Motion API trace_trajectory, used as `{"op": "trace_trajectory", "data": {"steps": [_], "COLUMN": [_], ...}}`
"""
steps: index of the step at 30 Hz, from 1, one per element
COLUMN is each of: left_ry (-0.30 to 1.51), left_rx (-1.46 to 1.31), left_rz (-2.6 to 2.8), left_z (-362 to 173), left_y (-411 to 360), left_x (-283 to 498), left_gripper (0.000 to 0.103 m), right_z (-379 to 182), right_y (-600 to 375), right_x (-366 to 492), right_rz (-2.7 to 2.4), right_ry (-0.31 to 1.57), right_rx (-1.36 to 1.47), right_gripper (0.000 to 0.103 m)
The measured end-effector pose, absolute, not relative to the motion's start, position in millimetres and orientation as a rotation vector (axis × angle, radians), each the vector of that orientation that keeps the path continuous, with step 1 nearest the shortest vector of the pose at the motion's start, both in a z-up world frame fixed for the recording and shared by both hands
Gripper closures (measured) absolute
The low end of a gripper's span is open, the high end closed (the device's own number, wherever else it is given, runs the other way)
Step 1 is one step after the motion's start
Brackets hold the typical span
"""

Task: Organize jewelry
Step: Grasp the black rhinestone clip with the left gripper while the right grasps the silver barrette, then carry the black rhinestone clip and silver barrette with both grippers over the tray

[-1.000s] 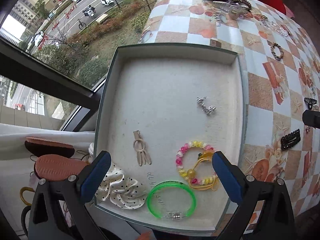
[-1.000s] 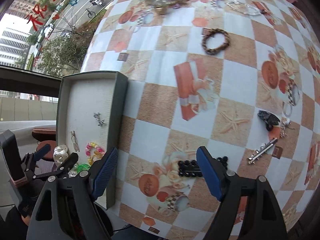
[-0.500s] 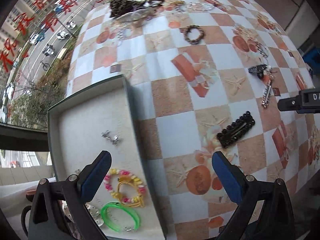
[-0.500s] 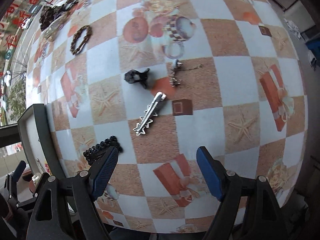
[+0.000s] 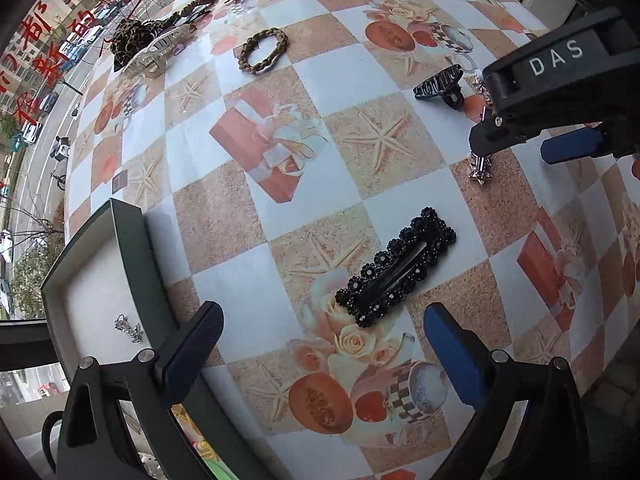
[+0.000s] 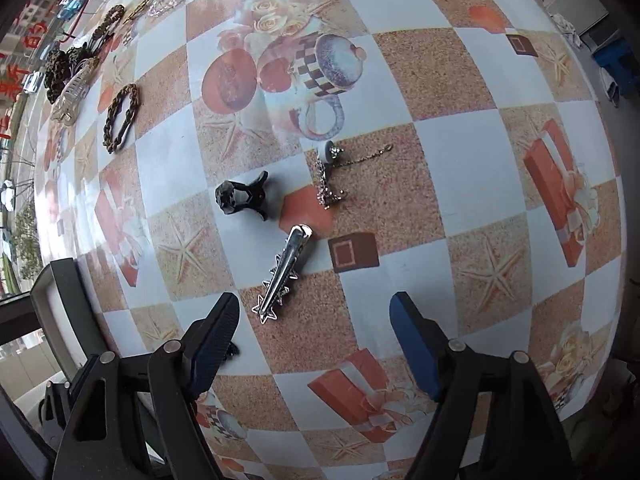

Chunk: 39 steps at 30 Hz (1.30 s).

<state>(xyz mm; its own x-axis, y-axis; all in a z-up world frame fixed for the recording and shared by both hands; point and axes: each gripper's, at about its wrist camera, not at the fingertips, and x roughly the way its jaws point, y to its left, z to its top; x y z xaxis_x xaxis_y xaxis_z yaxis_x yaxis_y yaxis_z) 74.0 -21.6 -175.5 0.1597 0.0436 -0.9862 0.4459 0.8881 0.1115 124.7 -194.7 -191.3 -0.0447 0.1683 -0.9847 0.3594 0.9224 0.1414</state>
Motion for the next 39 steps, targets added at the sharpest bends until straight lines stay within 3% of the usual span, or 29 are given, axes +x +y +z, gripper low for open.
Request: {"op": "trace_trajectory", "data": {"steps": [7,11,13,15,20,23,24,39], "left_ry": [1.403,1.413,1.418,1.431,1.462,1.463,1.461,1.493], "left_rx": [0.409,0.4,0.382,0.364,0.305,0.306,0.306,0.086], "left_rz": [-0.293,-0.3,-0.313,-0.314,-0.349,-0.366,-0.371,-0.346], "left_z": [-192.2,-198.9,-200.4,-200.7,-198.8,-195.7,-193.2,-160.0], "left_y": [-28.5,-35.0,-37.2,-39.7,-42.9,-46.6,-48.5,-1.9], "left_x": [81.4,85.1,87.1,88.0,88.2,86.7,85.6,82.3], "left_gripper": [0.001,0.001,0.006,0.007,0.025,0.04,0.049,0.05], "right_z": [-200.4,-200.2,-198.6,-198.7,-199.4,-195.9,-195.6,-172.8], "right_y": [-168.2,-154.3,-149.2,-148.8,-159.7,-172.2,-173.3,-194.5], "right_x": [135.1,141.0,140.9,142.0,138.5,133.1,132.4,120.8], "right_rz": [-0.176,-0.162,-0.148,-0.131,-0.078,-0.057,-0.049,0.054], "right_ry": [1.615,1.609,1.605,1.603,1.595,1.6,1.601,1.606], "right_rx": [0.321,0.197,0.168,0.157,0.155,0.181,0.192,0.285], "right_gripper": [0.047,0.072,0.078,0.079,0.079,0.079,0.079,0.079]}}
